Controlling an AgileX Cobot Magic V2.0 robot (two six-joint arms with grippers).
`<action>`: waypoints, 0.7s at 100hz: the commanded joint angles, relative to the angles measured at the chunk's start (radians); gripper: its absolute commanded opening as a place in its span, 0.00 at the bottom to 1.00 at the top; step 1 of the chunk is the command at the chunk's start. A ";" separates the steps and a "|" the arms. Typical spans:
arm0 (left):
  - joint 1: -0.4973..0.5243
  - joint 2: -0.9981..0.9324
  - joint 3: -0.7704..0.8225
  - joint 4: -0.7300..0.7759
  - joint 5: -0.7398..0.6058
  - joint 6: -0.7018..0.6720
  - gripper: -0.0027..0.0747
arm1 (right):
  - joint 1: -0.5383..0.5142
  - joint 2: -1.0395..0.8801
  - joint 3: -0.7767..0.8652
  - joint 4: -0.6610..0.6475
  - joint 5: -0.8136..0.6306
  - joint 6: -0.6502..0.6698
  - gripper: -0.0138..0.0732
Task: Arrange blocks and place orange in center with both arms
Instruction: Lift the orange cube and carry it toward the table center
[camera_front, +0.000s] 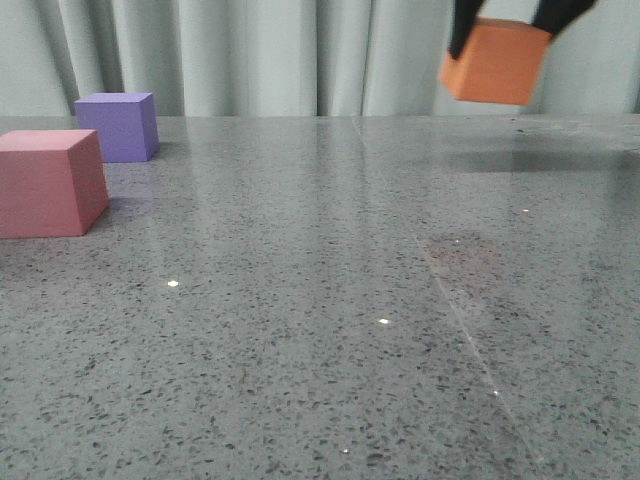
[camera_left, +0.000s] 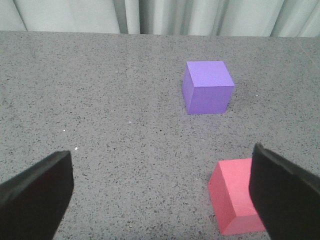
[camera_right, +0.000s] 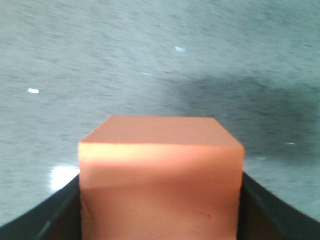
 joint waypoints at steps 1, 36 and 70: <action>-0.001 -0.001 -0.037 -0.007 -0.069 -0.002 0.91 | 0.059 -0.052 -0.040 -0.046 0.037 0.080 0.31; -0.001 -0.001 -0.037 -0.007 -0.052 -0.002 0.91 | 0.218 0.013 -0.042 -0.030 0.036 0.189 0.31; -0.001 -0.001 -0.037 -0.007 -0.032 -0.002 0.91 | 0.244 0.078 -0.042 -0.027 0.014 0.264 0.31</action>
